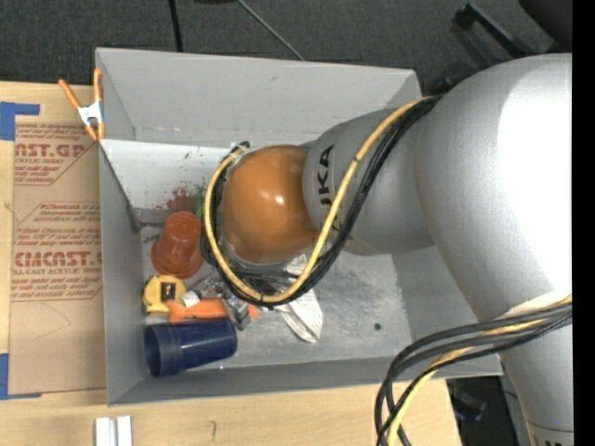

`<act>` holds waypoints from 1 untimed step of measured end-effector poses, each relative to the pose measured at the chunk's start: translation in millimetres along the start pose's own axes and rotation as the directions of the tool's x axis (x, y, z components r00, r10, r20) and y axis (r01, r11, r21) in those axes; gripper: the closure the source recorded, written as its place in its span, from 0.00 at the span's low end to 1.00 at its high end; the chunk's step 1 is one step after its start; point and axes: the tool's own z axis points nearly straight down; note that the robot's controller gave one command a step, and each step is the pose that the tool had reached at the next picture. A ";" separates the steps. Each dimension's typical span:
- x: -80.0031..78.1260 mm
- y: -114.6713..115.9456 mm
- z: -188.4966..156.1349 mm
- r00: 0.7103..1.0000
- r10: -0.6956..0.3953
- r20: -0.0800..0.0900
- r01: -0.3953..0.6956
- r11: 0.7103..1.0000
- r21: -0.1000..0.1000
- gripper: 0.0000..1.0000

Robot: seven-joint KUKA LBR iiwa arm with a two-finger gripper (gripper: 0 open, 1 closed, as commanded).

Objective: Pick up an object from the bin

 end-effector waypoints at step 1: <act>0.0 0.0 0.0 1.000 0.000 0.000 0.000 1.000 0.000 1.00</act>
Offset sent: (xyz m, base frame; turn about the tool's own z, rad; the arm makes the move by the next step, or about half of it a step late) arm -0.0003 0.0001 0.0123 0.0000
